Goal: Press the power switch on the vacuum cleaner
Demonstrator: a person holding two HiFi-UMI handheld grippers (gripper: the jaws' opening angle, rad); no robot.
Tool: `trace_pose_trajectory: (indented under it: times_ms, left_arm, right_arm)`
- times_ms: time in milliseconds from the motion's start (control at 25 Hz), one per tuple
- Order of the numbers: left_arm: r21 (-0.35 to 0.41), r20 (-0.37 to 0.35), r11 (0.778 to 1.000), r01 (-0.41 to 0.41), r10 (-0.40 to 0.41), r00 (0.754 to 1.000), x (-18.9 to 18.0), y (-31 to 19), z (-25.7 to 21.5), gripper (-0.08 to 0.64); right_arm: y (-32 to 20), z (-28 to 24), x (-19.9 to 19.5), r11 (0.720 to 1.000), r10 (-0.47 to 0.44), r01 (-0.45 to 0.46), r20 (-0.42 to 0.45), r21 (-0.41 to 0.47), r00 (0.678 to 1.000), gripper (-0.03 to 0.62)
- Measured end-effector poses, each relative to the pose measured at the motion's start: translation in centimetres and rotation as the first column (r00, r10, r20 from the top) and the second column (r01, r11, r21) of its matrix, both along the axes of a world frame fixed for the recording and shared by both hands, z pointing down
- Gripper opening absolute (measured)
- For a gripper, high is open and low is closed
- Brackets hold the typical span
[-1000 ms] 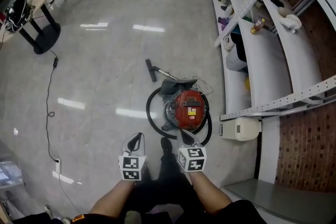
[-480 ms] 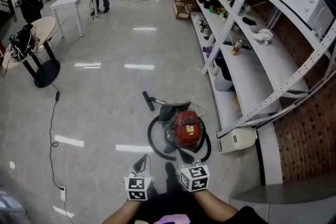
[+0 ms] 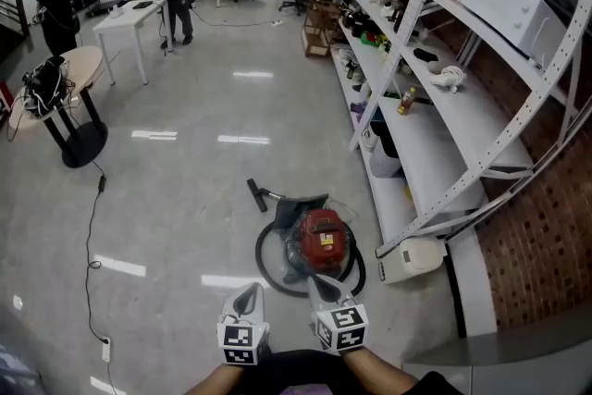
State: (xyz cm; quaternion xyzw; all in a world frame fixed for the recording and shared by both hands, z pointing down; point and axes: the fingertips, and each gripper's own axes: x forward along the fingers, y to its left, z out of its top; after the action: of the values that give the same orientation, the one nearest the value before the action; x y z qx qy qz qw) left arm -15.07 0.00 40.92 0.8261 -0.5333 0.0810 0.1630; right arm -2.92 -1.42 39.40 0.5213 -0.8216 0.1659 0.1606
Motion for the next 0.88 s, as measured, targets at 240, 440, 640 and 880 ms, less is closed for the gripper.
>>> trace_pose_trajectory:
  times_ms: [240, 440, 640, 880]
  left_arm:
    - [0.016, 0.01, 0.999, -0.05, 0.05, 0.999, 6.5, 3.1, -0.4, 0.011]
    - [0.016, 0.018, 0.997, -0.071, 0.07, 0.997, 11.6, 6.8, -0.4, 0.011]
    - [0.016, 0.028, 1.0, -0.022, 0.021, 0.999, 15.1, 10.9, -0.5, 0.011]
    - [0.016, 0.059, 0.998, 0.058, -0.058, 0.997, 17.7, 16.7, 0.1, 0.011]
  right_arm:
    - [4.7, 0.3, 5.0, 1.0, 0.005, -0.005, 0.005, 0.006, 1.0, -0.008]
    - [8.7, 0.2, 9.2, 1.0, -0.008, 0.008, 0.015, 0.025, 1.0, -0.008]
    - [12.4, -0.5, 12.9, 0.998, -0.041, 0.04, 0.024, 0.049, 0.999, -0.008]
    - [16.7, 0.4, 16.0, 0.993, -0.116, 0.113, 0.046, 0.045, 0.992, -0.008]
